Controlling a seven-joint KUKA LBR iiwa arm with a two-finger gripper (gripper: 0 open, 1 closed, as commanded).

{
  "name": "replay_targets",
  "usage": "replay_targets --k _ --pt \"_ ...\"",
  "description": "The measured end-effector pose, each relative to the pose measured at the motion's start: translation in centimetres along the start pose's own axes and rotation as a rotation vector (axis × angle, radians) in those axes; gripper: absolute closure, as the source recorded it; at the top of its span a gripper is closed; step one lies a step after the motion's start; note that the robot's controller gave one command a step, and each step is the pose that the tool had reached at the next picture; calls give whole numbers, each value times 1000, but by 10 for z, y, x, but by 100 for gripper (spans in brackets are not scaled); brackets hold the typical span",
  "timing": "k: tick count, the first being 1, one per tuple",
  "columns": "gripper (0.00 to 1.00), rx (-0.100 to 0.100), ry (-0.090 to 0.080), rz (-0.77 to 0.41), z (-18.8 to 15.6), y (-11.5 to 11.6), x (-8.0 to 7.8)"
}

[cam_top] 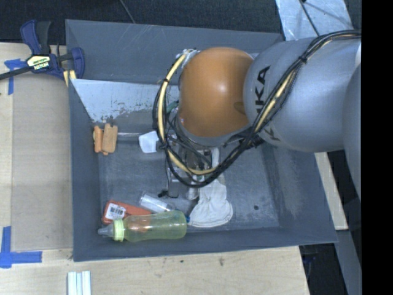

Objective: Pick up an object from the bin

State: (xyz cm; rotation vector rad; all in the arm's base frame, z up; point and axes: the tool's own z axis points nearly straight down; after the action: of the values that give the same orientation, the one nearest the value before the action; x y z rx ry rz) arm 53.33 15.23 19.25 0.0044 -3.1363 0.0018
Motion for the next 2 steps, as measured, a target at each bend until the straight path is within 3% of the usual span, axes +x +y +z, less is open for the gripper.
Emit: replay_targets --k 2 --pt "0 -2 -7 -42 6 -10 -8"
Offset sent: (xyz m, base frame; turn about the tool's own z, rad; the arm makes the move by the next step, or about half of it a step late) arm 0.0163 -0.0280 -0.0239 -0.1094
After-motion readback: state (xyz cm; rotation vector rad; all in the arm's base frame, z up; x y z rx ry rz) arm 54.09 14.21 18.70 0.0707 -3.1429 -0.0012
